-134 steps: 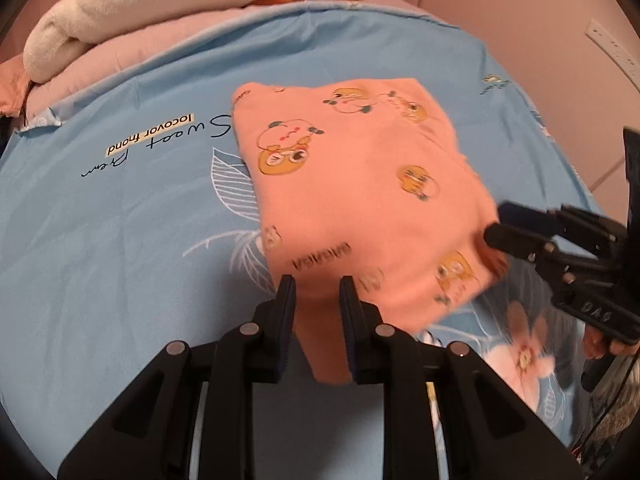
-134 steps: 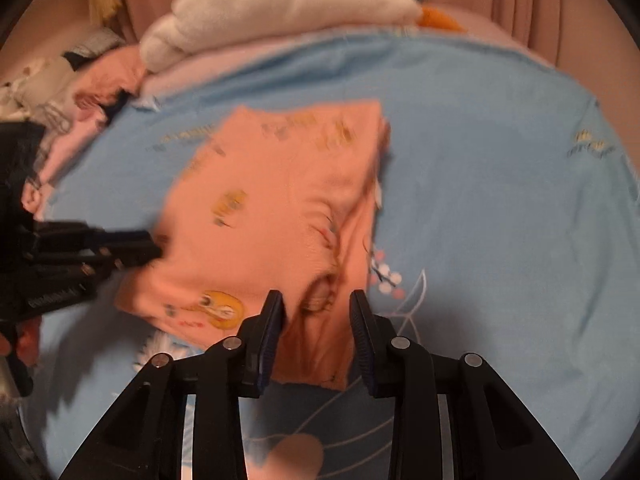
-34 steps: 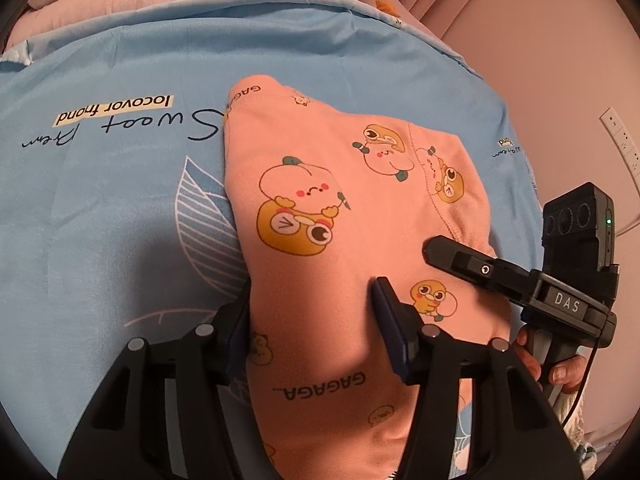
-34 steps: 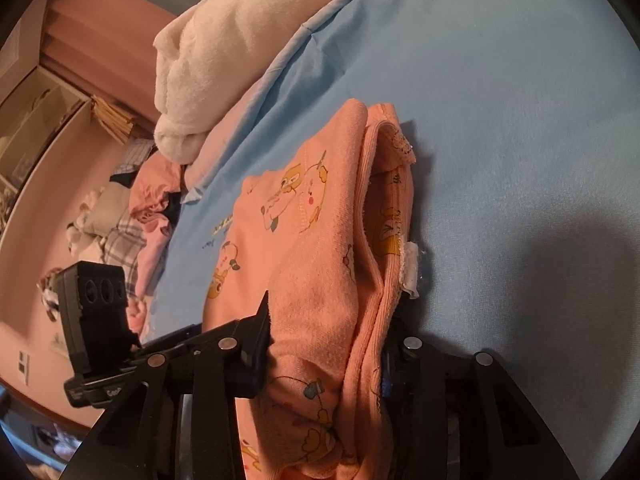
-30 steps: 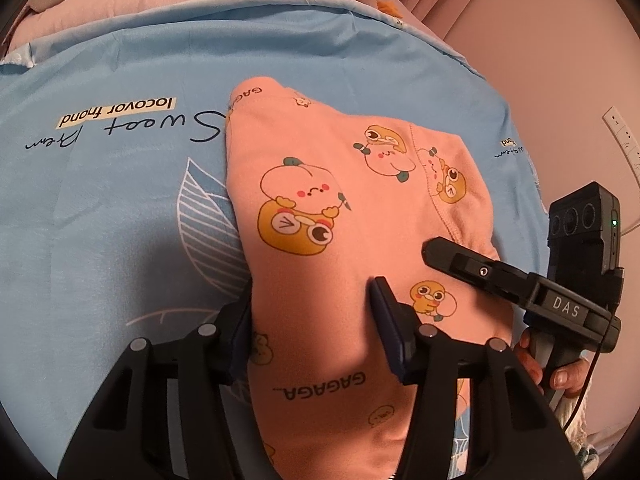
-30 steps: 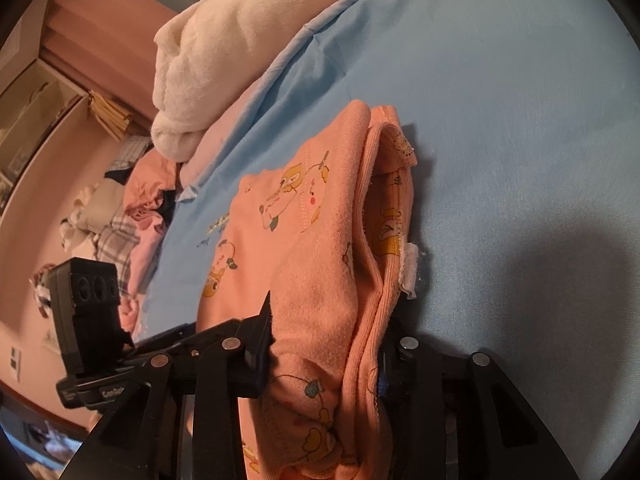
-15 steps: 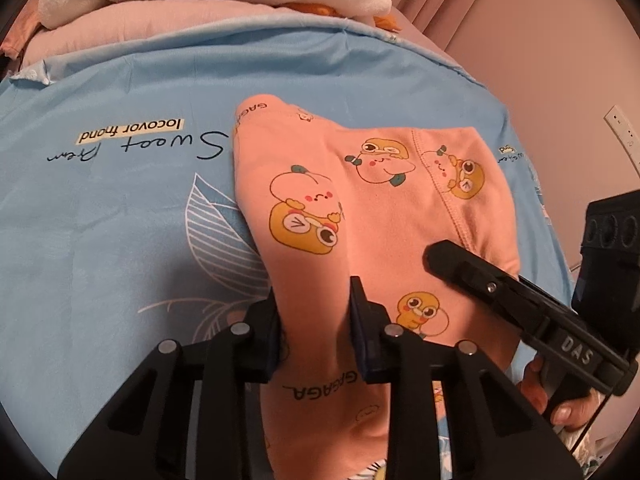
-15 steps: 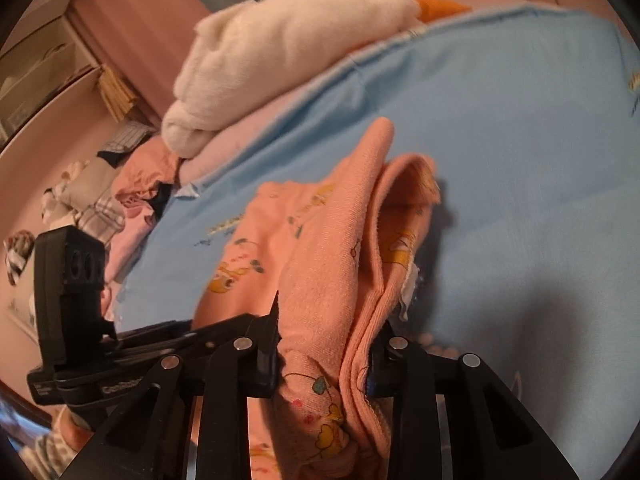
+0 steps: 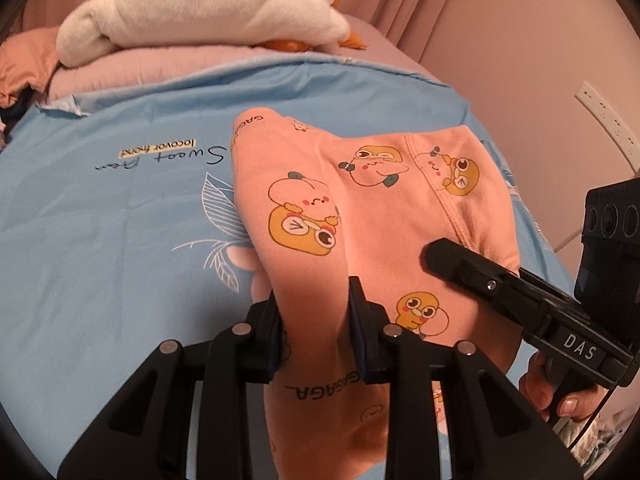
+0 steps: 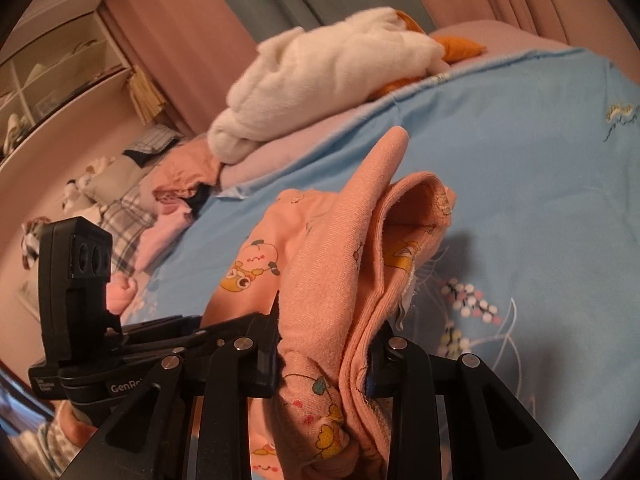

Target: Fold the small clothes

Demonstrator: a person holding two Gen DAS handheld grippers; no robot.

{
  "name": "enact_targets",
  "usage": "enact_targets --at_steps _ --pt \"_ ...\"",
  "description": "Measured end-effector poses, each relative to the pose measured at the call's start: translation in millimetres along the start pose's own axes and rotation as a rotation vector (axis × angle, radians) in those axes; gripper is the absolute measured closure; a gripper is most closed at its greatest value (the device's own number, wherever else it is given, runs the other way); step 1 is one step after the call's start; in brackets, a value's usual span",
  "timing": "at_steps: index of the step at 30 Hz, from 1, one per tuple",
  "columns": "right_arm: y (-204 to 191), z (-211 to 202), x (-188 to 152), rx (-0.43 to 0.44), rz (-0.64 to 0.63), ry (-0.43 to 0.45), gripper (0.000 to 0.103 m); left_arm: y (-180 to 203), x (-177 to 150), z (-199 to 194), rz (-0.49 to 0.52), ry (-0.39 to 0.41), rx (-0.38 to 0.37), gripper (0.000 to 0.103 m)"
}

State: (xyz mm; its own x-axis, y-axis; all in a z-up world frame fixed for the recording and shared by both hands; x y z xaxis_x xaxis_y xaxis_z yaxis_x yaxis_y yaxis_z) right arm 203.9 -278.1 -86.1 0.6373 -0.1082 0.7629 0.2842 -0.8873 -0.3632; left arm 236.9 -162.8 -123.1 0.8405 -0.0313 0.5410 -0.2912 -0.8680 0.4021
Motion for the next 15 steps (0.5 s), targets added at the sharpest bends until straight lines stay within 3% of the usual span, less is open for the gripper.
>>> enact_targets --at_steps 15 --pt "-67 -81 -4 0.023 -0.086 0.091 0.072 28 -35 -97 0.043 0.109 0.008 0.075"
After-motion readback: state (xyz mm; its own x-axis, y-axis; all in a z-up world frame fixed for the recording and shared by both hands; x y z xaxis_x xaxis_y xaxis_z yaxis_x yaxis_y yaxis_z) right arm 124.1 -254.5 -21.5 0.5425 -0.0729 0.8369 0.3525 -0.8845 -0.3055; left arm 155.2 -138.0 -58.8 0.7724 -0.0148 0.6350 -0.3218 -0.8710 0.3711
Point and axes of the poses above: each gripper's, at about its wrist camera, not at the fingertips, and z roughly the way its jaws point, y to its right, x to its top, the point moved 7 cm from there along z, roughly the way its jaws point, and after that the axes turned 11 degrees about -z, right-handed, at the moved point
